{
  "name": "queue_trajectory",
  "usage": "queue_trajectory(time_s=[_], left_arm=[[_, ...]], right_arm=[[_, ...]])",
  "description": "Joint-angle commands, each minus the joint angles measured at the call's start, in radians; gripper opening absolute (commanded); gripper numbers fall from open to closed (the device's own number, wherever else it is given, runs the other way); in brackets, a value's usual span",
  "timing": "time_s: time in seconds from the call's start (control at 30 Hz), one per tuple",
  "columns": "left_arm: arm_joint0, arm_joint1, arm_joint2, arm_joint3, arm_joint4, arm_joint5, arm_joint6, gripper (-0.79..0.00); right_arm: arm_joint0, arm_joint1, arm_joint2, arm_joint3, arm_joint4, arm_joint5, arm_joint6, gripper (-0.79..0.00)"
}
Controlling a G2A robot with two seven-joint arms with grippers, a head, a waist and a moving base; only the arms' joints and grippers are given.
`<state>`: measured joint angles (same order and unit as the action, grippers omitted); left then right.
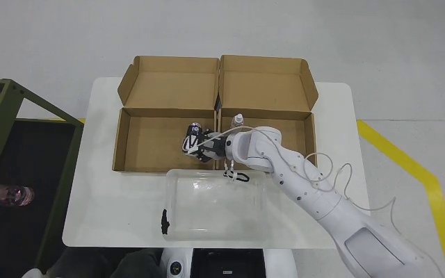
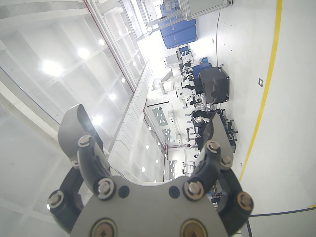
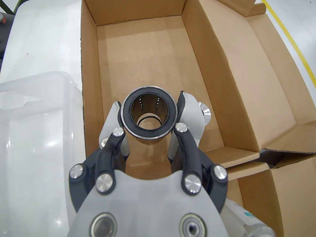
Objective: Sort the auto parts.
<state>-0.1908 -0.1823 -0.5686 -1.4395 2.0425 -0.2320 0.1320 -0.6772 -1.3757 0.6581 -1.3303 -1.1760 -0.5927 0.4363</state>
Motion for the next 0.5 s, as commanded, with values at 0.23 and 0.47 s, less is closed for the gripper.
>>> queue_trajectory(time_s=[0.23,0.47], left_arm=[[0.0,0.0,0.0,0.0,0.0,0.0,0.0,0.0],[0.0,0.0,0.0,0.0,0.0,0.0,0.0,0.0]], right_arm=[[0.007,-0.013,-0.009,0.043,-0.032,0.008,0.002,-0.785],[0.004,-0.019,-0.011,0.056,-0.058,0.007,0.001,-0.653]])
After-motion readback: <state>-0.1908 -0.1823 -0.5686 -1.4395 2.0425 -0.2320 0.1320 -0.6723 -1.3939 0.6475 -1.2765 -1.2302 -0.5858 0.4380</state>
